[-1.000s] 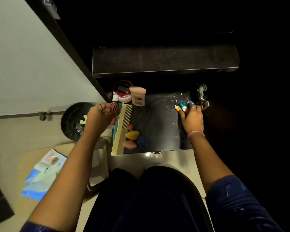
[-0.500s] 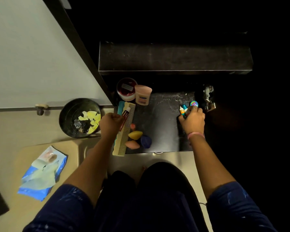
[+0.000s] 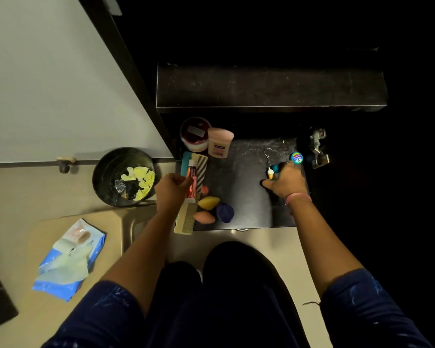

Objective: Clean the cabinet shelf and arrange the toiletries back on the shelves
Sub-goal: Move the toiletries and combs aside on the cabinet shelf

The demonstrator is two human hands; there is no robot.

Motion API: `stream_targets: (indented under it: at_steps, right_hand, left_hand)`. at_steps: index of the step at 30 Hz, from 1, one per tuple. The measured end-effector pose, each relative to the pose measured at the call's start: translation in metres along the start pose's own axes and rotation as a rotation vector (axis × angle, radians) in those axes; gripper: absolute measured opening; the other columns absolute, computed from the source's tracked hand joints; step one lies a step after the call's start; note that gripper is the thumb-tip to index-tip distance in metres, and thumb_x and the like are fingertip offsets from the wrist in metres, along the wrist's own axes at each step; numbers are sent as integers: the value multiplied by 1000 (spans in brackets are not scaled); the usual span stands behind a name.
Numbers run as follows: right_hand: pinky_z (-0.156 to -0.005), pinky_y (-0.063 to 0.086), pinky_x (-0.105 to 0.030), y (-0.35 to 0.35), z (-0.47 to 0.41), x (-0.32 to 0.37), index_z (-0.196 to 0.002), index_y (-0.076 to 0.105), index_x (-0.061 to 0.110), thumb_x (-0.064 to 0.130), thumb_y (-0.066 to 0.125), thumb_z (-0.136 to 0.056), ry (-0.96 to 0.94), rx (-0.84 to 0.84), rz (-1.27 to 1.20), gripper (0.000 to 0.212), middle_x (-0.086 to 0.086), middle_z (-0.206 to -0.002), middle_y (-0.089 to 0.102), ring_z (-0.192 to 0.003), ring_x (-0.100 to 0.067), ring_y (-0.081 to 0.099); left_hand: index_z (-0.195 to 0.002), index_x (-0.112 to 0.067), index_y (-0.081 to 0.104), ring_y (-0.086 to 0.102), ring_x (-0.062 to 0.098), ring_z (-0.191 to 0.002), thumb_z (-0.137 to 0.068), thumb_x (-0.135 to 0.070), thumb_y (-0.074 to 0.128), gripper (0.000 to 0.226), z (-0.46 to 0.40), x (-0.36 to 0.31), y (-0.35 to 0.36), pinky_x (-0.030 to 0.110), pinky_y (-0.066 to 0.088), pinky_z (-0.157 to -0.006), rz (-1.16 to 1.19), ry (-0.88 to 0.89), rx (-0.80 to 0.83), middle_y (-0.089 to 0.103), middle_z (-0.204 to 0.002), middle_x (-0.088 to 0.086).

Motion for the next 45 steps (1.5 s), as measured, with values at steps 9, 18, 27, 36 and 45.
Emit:
stream_targets:
  at_steps: [9, 18, 27, 36, 45]
  right_hand:
    - [-65, 55, -30, 1, 11, 18, -96, 62, 3, 24, 79, -72, -23, 122, -310, 36, -8, -89, 65, -80, -22, 63]
    - [-49, 47, -12, 37, 42, 91, -84, 64, 10, 15, 73, -80, -229, 574, -454, 11, -4, -72, 63, -58, -8, 55]
    - [-64, 51, -23, 84, 28, 110, -77, 60, 15, 9, 68, -81, -35, 499, -617, 11, -2, -70, 60, -61, -9, 56]
    - [-70, 53, -34, 75, 36, 93, -67, 55, 17, 3, 69, -78, 43, 407, -706, 23, -5, -65, 60, -63, -17, 57]
    - [-81, 49, -50, -35, 3, 14, -129, 40, -1, 1, 29, -96, -49, -272, 345, 35, -21, -135, 36, -108, -45, 53]
  left_hand:
    - [-103, -4, 63, 59, 8, -77, -87, -24, 62, 26, -4, 8, -3, 16, 44, -65, 35, 12, -22, 69, -99, 10]
    - [-101, -5, 64, 61, 12, -82, -87, -24, 62, 24, 1, 18, -4, 27, 47, -73, 112, -1, -24, 70, -98, 10]
    - [-96, -6, 65, 60, 9, -73, -85, -24, 64, 21, 2, 22, 1, 25, 51, -70, 171, -27, -29, 65, -85, 1]
    - [-99, -5, 64, 61, 8, -73, -86, -23, 63, 22, 0, 25, 4, 22, 50, -69, 217, -33, -30, 66, -89, 4]
    - [-77, -16, 59, 56, 6, -65, -92, -25, 54, 18, 3, 30, 4, 17, 42, -55, 269, -63, -88, 60, -72, -4]
Point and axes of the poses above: each hand's wrist, its own z-axis away from the middle knuckle, its own y-axis out of the palm, x = y × z, the point moved 7 cm from there along -z, towards the middle knuckle
